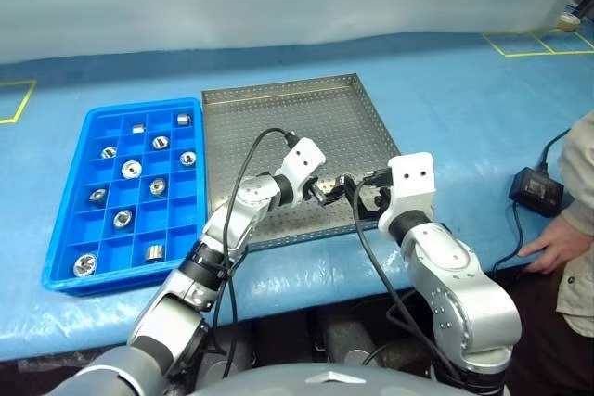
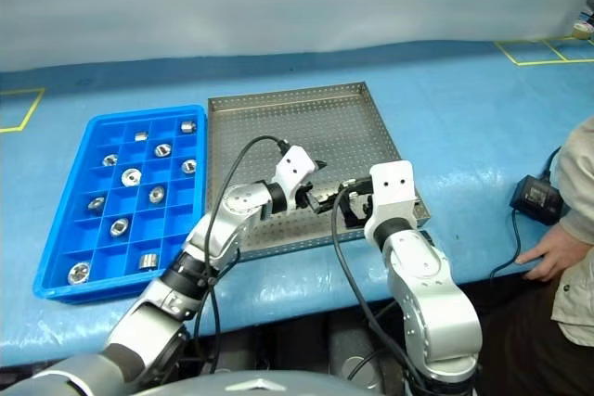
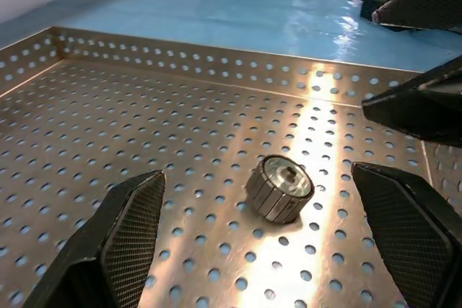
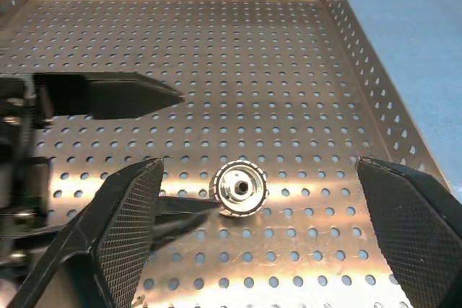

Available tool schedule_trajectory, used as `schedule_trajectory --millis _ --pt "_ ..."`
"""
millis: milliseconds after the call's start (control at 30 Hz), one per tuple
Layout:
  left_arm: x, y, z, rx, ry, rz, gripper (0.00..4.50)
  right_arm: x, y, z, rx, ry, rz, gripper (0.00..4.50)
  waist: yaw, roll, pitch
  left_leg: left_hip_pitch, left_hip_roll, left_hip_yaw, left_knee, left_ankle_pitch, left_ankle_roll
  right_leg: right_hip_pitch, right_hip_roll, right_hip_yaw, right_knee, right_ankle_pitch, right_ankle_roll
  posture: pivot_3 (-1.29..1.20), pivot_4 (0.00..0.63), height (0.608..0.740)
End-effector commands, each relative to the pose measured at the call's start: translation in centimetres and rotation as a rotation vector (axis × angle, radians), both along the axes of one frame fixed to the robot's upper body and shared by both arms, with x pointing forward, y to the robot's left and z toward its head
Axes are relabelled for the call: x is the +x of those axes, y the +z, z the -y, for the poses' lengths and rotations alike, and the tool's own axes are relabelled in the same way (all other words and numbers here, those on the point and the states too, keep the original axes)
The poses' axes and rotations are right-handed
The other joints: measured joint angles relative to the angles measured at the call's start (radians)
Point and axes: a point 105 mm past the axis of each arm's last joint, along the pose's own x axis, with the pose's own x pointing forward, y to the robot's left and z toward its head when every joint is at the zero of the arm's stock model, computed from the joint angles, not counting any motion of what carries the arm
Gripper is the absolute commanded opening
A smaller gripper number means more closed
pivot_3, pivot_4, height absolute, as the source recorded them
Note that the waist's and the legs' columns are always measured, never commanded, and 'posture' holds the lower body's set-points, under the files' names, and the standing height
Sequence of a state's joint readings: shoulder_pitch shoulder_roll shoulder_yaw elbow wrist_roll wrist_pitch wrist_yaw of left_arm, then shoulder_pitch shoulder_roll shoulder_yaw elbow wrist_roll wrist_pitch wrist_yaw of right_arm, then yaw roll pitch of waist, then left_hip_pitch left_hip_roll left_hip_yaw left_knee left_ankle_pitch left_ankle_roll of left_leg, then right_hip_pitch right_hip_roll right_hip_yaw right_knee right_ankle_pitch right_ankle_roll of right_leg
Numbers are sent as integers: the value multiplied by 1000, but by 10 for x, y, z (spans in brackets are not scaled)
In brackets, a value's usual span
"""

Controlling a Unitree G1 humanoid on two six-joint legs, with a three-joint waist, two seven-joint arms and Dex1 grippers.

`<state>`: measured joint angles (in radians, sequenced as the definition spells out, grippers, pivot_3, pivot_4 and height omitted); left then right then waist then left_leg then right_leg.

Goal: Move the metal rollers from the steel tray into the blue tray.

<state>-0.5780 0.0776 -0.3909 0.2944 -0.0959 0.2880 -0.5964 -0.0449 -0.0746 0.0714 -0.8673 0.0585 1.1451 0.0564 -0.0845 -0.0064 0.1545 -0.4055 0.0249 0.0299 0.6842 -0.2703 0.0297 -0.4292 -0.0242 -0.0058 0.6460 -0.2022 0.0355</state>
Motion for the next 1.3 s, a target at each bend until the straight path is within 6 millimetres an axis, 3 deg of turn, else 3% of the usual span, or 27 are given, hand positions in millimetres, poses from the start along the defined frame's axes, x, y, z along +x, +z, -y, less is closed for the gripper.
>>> schedule_trajectory --millis 33,233,333,567,633,833,967,1100,1300 --pt "4 -1 14 38 -46 56 4500 -5 14 -3 10 12 59 4486 -5 0 0 0 -1 0 0 0 0 0 0 0 0 0 0 -221 150 740" --pt "8 -18 19 105 -56 63 4500 -9 12 -2 5 7 50 4486 -23 0 0 0 -1 1 -1 -1 2 -1 0 2 -1 0 1 -239 150 740" --pt "10 -22 18 113 -44 61 3913 -12 6 -1 -2 10 25 4500 -28 0 0 0 1 1 -1 -1 2 -1 0 2 -1 1 1 -240 150 740" --pt "18 -7 10 24 31 76 1725 -15 -11 -2 -23 30 -49 4500 -36 0 0 0 2 2 0 -1 3 -1 -2 4 -1 2 3 -190 150 740" --pt "24 3 3 -21 85 94 1716 -15 -13 -3 -23 38 -61 4500 -35 0 0 0 2 3 0 -1 3 -1 -1 4 -1 2 4 -168 150 740" --pt "37 50 -40 -192 323 177 1713 -8 -15 -16 -22 107 -72 4500 -23 -1 0 0 3 3 0 -1 3 -1 -1 5 -1 3 4 -85 150 740" --pt "27 86 -91 -299 553 257 1713 1 -11 -37 -25 207 -55 4500 -1 -1 0 1 3 3 -1 -1 3 -1 -1 5 -1 3 4 -26 150 740" --pt "4 93 -130 -291 720 284 1712 7 -8 -61 -45 344 -26 4500 27 -1 0 1 3 3 -1 -1 3 0 -2 5 -1 3 4 27 150 740" --pt "-33 76 -165 -141 845 264 1712 12 -9 -90 -60 502 -4 4500 82 -4 0 1 3 3 0 -1 3 0 -2 5 -1 3 4 136 150 740"
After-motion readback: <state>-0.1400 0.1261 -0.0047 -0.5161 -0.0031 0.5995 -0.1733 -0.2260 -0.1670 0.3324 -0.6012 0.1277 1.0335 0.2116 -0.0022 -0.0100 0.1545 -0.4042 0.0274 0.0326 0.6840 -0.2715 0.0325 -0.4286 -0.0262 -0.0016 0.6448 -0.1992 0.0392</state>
